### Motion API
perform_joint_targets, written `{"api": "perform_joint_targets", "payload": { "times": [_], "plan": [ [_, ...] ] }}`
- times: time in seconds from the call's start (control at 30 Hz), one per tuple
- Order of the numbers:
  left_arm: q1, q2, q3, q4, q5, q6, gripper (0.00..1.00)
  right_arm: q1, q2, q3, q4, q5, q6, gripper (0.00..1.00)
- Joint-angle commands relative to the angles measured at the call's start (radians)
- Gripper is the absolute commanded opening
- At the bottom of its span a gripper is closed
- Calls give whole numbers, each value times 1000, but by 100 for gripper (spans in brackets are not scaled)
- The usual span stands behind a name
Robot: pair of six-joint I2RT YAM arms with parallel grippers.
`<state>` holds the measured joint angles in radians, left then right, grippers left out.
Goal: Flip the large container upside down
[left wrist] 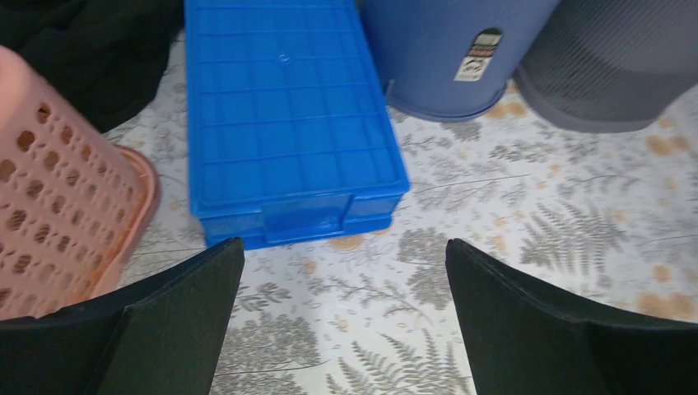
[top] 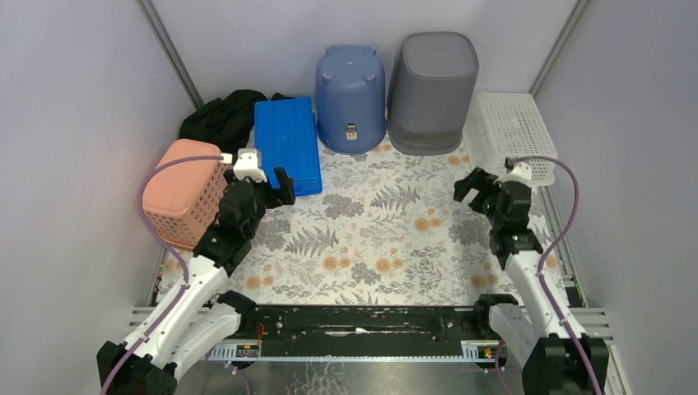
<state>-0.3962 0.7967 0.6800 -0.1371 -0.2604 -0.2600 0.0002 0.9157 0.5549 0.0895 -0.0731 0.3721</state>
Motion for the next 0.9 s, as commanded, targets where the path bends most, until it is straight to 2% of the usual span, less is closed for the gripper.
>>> {"api": "perform_joint_targets", "payload": {
  "times": [0.0,0.17,0.37,0.67,0.87],
  "plan": [
    [7,-34,-116,245,-129,125,100,3,-123,-142,163,196,-94,99],
    [11,-51,-256,417,-123,228,100,3,-199,-262,246,286,-124,99],
    [20,95,-270,505,-176,275,100,3,-174,-417,496,364,-137,99],
    [38,282,-388,855,-224,311,100,3,22,-490,766,409,-144,99],
    [77,417,-444,1060,-191,327,100,3,215,-479,942,403,-157,99]
  ]
}}
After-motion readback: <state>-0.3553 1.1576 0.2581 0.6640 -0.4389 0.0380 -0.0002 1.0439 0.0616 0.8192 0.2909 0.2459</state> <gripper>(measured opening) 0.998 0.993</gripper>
